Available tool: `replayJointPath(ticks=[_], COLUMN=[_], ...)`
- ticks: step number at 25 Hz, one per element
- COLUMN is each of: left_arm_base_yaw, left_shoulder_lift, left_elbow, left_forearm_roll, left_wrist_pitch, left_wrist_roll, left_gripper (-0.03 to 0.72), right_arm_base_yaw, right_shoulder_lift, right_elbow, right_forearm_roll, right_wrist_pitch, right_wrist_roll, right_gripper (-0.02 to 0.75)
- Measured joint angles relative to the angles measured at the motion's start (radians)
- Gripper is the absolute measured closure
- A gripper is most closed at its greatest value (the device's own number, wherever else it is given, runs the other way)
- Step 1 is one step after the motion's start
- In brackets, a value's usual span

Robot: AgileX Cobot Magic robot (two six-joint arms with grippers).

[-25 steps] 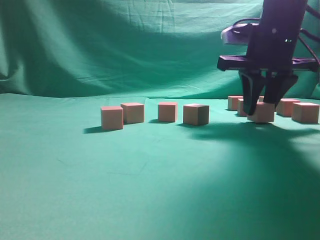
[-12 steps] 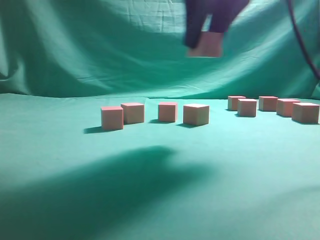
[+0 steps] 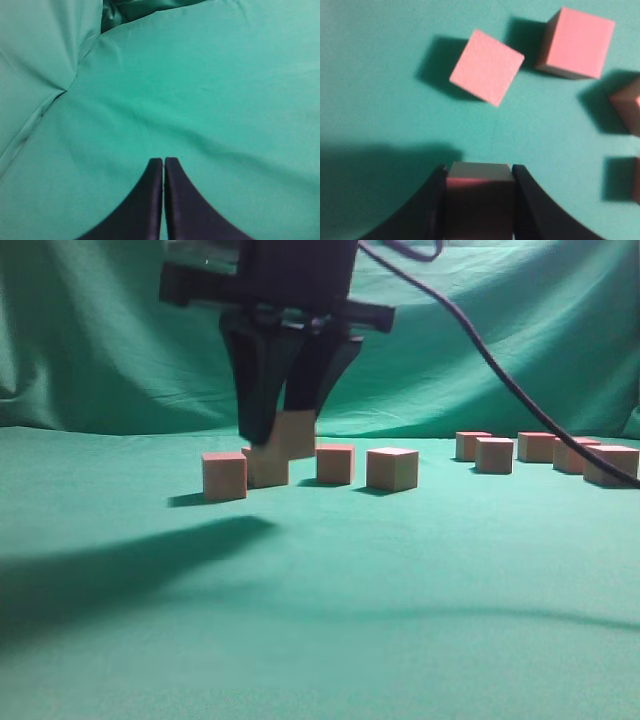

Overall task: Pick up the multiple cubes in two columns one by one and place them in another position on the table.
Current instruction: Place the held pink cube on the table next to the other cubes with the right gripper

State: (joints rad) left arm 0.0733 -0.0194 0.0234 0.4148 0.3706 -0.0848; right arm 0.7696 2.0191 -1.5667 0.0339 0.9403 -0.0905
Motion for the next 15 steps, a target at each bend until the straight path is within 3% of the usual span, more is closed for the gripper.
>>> replayJointPath(ticks=[15], left_arm_base_yaw=[0.0], left_shoulder_lift=[0.0], left_elbow=[0.0], left_forearm_roll=[0.0], left_wrist_pitch=[0.0], left_wrist_roll=[0.0], left_gripper=[0.688], right_arm_base_yaw=[0.0], right_shoulder_lift=[0.106], right_elbow=[-0.052], right_forearm_roll=[0.024], right_wrist_pitch=[-0.065], right_wrist_roll=[0.001], right_gripper=[0.483])
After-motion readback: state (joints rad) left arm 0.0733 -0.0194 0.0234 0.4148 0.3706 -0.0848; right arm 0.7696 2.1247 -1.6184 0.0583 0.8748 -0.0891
